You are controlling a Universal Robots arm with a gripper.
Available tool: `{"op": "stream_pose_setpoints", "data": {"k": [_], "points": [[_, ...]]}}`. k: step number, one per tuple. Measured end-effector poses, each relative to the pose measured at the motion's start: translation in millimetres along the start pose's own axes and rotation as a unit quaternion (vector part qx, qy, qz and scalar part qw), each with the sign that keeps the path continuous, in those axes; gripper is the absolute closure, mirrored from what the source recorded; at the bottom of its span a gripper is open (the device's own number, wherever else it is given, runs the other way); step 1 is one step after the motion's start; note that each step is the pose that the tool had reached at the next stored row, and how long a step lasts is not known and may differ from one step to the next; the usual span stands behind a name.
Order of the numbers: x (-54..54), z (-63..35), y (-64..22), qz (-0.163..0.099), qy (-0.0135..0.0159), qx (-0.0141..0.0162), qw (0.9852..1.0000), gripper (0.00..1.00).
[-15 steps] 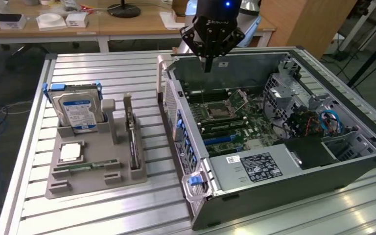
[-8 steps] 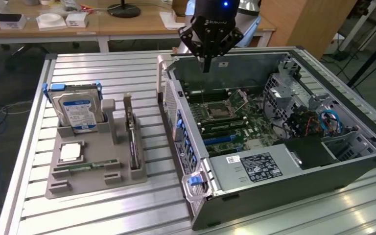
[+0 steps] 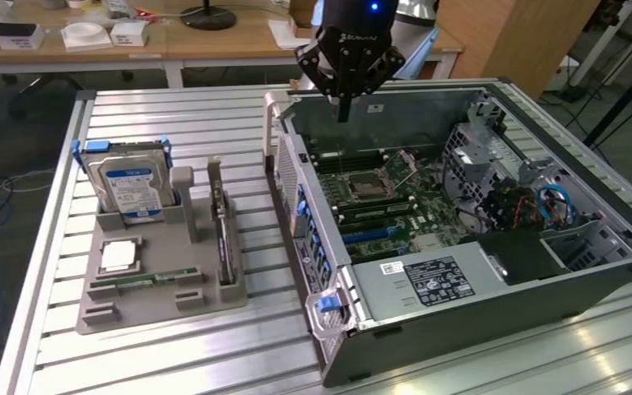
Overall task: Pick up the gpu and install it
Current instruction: 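Reach for the gpu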
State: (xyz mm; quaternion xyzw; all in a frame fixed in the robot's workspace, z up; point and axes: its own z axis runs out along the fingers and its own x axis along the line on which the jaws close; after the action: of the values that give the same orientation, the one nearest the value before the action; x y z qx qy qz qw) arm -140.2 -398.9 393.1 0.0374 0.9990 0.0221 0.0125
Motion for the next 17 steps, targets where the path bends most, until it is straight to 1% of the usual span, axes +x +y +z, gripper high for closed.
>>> {"op": "stream_pose_setpoints", "data": {"k": [17], "points": [[10.1,0.0,-0.8,0.0,0.0,0.0,1.0,0.89]]}}
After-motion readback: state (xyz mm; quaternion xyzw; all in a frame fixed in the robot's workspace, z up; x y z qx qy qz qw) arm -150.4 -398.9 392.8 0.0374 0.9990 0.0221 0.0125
